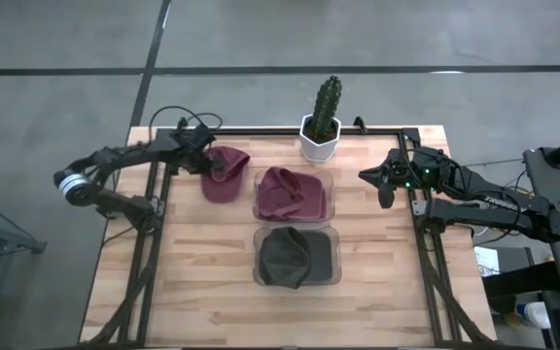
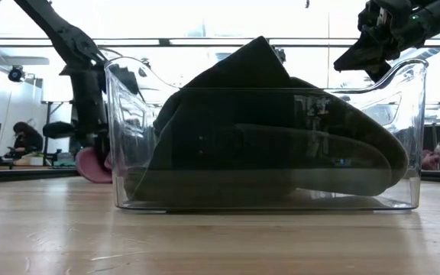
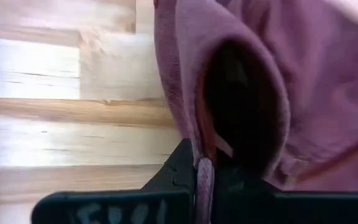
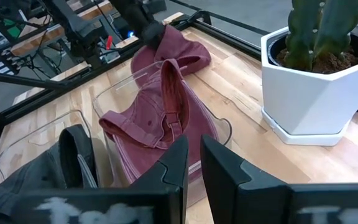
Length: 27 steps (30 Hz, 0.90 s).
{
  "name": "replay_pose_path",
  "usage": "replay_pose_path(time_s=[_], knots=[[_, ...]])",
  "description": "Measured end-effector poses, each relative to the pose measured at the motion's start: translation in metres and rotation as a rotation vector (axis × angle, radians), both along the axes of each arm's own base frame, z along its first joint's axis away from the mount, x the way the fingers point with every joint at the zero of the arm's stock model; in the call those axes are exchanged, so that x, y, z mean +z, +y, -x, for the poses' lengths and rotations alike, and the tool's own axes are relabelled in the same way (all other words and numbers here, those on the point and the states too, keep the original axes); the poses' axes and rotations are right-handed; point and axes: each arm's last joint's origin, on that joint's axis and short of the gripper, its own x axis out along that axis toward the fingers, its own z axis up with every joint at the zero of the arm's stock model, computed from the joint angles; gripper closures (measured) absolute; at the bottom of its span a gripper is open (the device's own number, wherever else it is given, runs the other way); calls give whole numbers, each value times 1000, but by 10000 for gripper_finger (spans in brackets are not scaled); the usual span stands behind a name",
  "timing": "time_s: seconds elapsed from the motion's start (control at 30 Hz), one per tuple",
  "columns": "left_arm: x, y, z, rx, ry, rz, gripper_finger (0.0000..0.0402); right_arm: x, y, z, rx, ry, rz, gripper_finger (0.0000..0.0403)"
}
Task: Pick & Place hat
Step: Put the red cap into the top transparent bin
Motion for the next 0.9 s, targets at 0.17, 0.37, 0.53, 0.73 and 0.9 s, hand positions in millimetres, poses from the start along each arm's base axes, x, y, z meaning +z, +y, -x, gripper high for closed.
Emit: replay_pose_path(time_s=[0.17,0.37,0.53,0.73,0.9], knots=[[30,-14,14,77,-96,-72,392,0,0,0,-7,-7,-16,364],[70,-39,35,173,-277,-206,392,6,-1,-5,14,-87,-35,364],[98,-59,42,212,-496,-334,392,21,-3,-23,169,-261,-4,364],[117,-78,29,213,-675,-461,392,23,-13,-51,195,-303,15,352],[122,-91,7,221,-750,-529,392,23,-22,-75,229,-246,-21,300]])
